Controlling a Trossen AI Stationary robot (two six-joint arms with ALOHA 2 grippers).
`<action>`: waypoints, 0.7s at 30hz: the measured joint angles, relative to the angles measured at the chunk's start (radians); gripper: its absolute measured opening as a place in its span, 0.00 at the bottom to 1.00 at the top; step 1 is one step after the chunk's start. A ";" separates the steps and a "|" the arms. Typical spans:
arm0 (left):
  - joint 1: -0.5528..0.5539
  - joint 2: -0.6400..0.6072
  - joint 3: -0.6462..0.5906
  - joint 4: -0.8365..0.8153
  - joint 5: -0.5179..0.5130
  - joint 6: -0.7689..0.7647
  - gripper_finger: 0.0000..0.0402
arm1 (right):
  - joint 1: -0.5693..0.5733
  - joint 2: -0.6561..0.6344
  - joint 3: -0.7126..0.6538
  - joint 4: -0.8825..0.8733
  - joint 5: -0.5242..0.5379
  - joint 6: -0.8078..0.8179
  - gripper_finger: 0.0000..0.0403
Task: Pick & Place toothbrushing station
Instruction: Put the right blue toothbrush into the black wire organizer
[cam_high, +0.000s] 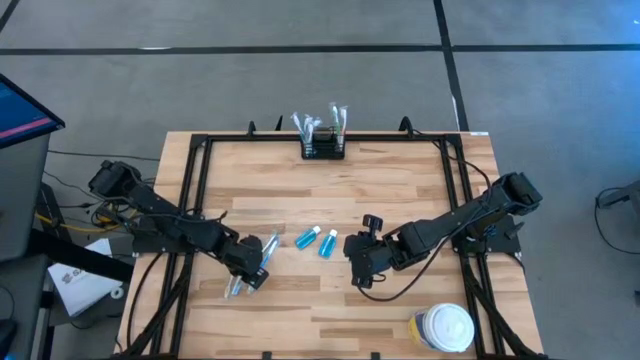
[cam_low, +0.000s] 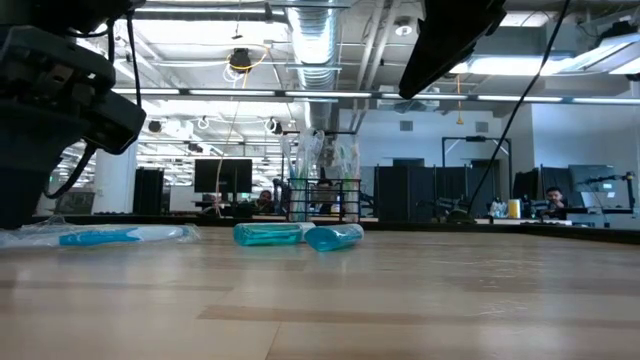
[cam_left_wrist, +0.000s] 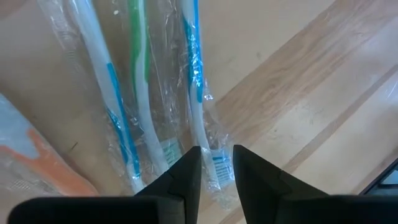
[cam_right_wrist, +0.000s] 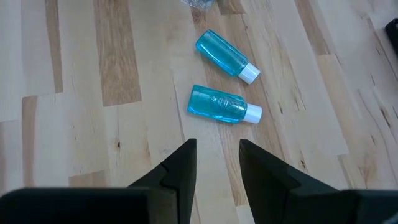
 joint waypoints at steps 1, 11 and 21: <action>0.000 0.000 0.000 0.000 -0.002 0.000 0.22 | 0.000 0.000 0.000 0.000 0.000 0.000 0.28; 0.028 0.000 0.000 -0.012 -0.028 0.044 0.22 | 0.000 0.000 0.000 0.000 0.000 0.000 0.28; 0.021 0.078 0.001 0.026 0.017 0.045 0.22 | 0.001 0.000 0.000 0.001 0.000 0.000 0.28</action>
